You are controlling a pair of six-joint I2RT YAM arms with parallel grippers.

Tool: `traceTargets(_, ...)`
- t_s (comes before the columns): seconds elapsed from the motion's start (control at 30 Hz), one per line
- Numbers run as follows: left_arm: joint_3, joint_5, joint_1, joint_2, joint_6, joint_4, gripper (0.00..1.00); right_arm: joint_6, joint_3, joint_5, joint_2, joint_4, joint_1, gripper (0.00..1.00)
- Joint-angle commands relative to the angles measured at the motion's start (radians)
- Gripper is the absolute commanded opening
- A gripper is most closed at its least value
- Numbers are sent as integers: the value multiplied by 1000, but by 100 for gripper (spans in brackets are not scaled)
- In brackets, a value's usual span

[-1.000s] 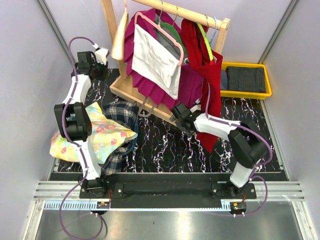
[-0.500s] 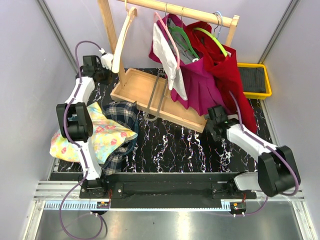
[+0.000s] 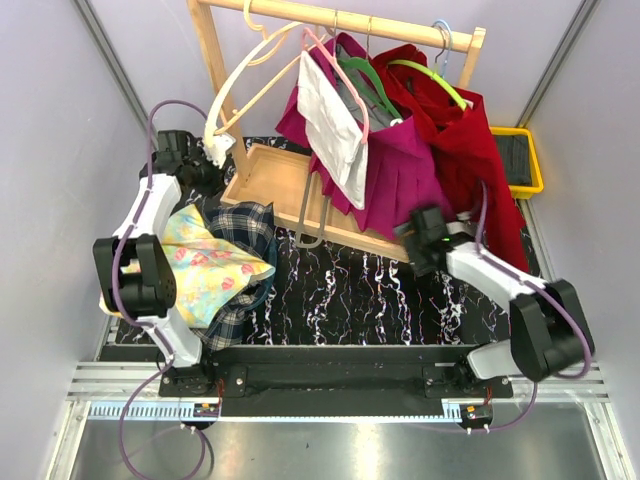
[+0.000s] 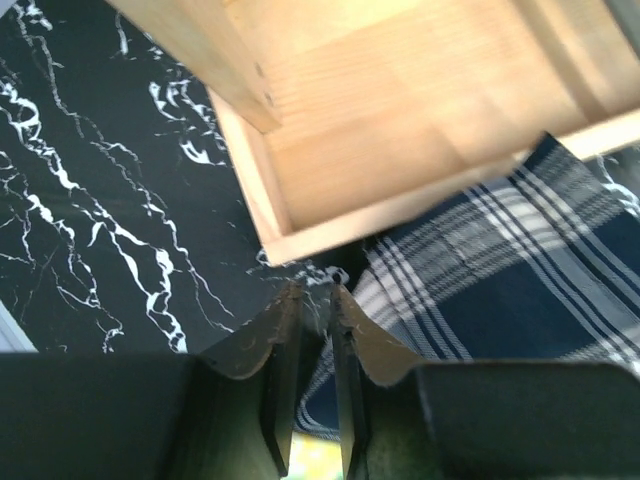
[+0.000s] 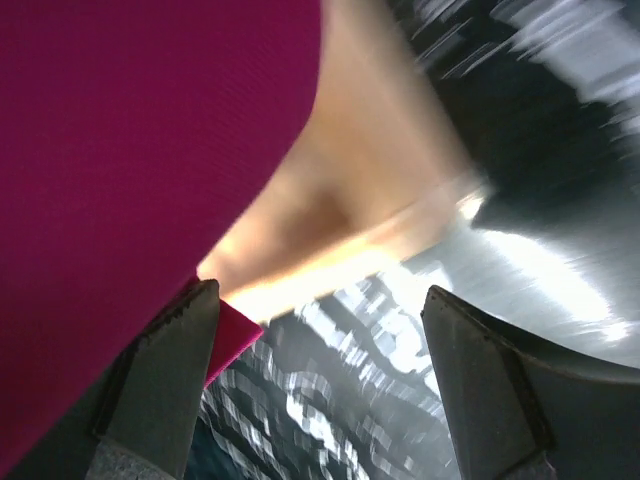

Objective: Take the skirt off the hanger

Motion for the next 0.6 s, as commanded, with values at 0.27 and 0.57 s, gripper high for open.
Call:
traceTargets(0.27, -232, 78, -188, -487, 15, -67, 24, -150, 66, -16, 68, 269, 214, 89)
traceTargets(0.57, -477, -183, -519, -511, 94, 119, 29, -182, 65, -22, 62, 329, 213, 90)
